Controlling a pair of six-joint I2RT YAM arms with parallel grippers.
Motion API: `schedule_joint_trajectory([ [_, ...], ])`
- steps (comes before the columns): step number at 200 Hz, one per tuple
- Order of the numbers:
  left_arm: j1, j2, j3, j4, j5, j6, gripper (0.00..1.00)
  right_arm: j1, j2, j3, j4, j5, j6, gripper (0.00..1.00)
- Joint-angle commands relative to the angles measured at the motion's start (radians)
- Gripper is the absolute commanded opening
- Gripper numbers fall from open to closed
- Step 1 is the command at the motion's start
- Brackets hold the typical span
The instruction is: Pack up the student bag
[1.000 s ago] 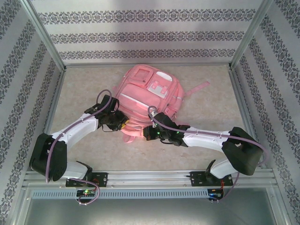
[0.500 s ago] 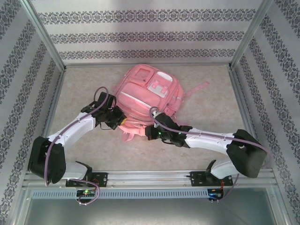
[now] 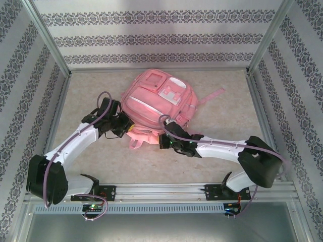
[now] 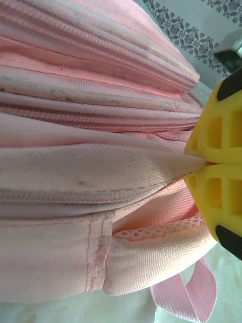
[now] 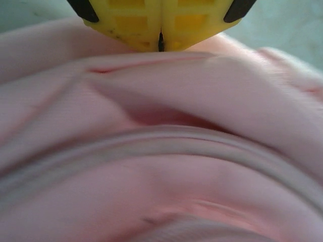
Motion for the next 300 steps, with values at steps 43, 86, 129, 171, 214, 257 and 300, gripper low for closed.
schedule_joint_trajectory([
  [43,0.016,-0.070,-0.039,0.017,-0.011,-0.009,0.00,0.089,0.075,0.094,-0.106,0.158,-0.002,0.00],
  [86,0.017,-0.069,-0.034,0.026,0.050,0.066,0.00,-0.018,-0.038,0.000,-0.034,-0.034,-0.083,0.29],
  [129,0.014,-0.070,-0.014,-0.001,0.120,0.172,0.00,-0.101,-0.002,0.057,-0.068,-0.075,-0.127,0.39],
  [171,0.002,-0.054,-0.022,0.007,0.154,0.193,0.00,-0.152,-0.001,0.008,0.174,-0.257,-0.065,0.50],
  [214,-0.005,-0.032,-0.017,0.013,0.167,0.198,0.00,-0.160,-0.001,-0.106,0.572,-0.282,0.044,0.57],
  [257,-0.004,-0.026,0.006,0.000,0.170,0.211,0.00,-0.164,0.060,-0.083,0.772,-0.435,0.053,0.60],
  [300,-0.005,-0.012,0.027,0.004,0.169,0.194,0.00,-0.165,0.146,-0.048,0.887,-0.685,0.114,0.60],
])
